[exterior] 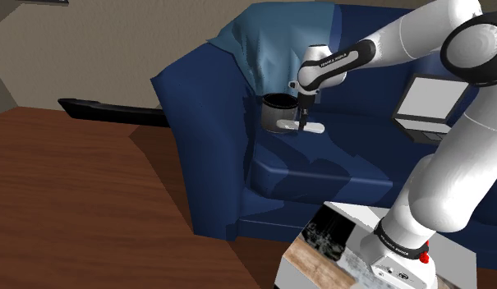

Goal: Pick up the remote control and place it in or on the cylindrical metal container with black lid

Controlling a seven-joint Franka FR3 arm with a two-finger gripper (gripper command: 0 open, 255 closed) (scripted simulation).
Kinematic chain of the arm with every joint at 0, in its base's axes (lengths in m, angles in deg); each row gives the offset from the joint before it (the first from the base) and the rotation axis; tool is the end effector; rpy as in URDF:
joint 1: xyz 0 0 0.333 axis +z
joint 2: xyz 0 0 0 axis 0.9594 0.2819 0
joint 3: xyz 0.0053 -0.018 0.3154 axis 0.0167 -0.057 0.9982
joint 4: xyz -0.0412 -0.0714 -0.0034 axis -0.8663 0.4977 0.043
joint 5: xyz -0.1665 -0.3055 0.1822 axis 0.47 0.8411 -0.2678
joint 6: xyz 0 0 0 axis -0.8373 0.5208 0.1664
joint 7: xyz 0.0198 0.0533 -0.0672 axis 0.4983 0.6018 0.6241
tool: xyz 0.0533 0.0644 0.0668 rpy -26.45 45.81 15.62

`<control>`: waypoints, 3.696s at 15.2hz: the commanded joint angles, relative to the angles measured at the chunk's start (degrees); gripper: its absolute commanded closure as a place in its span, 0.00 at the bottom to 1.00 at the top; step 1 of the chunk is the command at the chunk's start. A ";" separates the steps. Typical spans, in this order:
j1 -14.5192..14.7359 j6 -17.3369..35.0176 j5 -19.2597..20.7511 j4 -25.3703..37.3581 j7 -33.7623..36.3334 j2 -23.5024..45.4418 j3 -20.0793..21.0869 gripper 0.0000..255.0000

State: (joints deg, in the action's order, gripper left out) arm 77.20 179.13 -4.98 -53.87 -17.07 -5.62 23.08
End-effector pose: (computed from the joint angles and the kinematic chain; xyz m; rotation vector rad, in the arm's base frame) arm 0.4928 -0.1787 0.3990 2.9834 0.9261 -0.0140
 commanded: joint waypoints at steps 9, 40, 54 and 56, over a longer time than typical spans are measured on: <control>0.12 -7.67 1.21 4.62 0.85 -3.26 0.39 1.00; -5.51 -33.72 -11.35 60.28 -4.68 28.52 0.03 1.00; -6.01 -27.09 -12.68 57.95 -4.95 33.04 0.72 1.00; -5.76 -25.44 -12.66 56.11 -5.01 32.87 0.73 1.00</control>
State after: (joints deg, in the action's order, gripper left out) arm 71.33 152.82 -17.64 3.13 -22.04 27.33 23.82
